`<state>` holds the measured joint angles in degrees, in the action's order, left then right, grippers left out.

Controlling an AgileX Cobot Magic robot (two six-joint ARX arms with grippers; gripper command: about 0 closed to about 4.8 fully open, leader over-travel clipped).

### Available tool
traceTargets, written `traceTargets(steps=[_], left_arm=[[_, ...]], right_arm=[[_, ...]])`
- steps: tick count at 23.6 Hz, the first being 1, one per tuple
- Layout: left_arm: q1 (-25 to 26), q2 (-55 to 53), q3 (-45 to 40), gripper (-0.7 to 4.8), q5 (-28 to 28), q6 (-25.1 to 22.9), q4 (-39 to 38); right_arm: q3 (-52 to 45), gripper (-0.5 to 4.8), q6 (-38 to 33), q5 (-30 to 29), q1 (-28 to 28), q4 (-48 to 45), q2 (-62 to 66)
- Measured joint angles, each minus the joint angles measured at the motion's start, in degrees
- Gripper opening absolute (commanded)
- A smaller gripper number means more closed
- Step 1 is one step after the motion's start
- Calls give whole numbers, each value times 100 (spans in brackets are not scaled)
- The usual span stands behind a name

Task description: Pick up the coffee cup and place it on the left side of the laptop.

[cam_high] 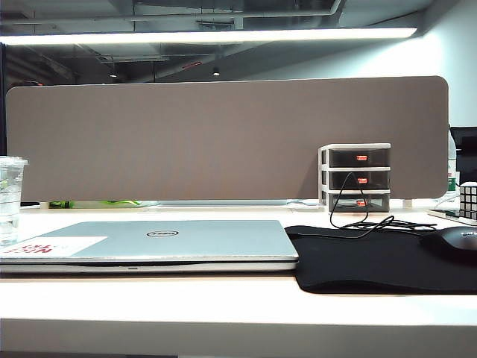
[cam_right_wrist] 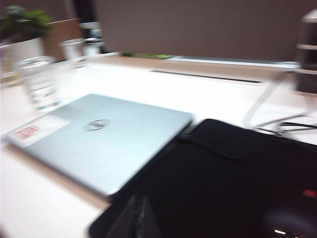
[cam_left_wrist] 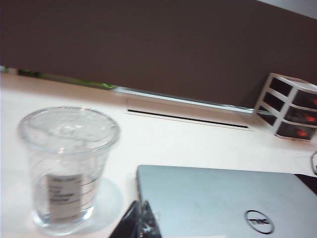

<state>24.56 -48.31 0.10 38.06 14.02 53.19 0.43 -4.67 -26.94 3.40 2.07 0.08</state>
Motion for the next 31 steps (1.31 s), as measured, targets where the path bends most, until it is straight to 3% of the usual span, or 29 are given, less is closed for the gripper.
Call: traceTargets(steps=[4,8,12,16,26,29,31], left_arm=[[-511,396,0,-5,-133,2,-26],[-1014,957,0,-6,-544,90,-181],[-1102,1663,9,-6,-586,81,-846],[-1217,2291,7,-6,-608,-223,-1766],[-1316,4083,9,-6,-859,-407,-3377],[-1318,4870,7,-6,-1224,-555,-4301],[-1316,4826,28,-6,-1421,-599,-4503]], right_arm=[[0,-1,4,1084,0,0,0],[0,-1,271,1532,0,-186,0],[0,-1,560,1886,0,-439,0],[0,-1,564,1985,-2,-426,0],[-2,-1,601,1985,-2,-435,0],[-2,-1,603,1989,-2,-435,0],[-2,-1,610,2205,-2,-474,0]])
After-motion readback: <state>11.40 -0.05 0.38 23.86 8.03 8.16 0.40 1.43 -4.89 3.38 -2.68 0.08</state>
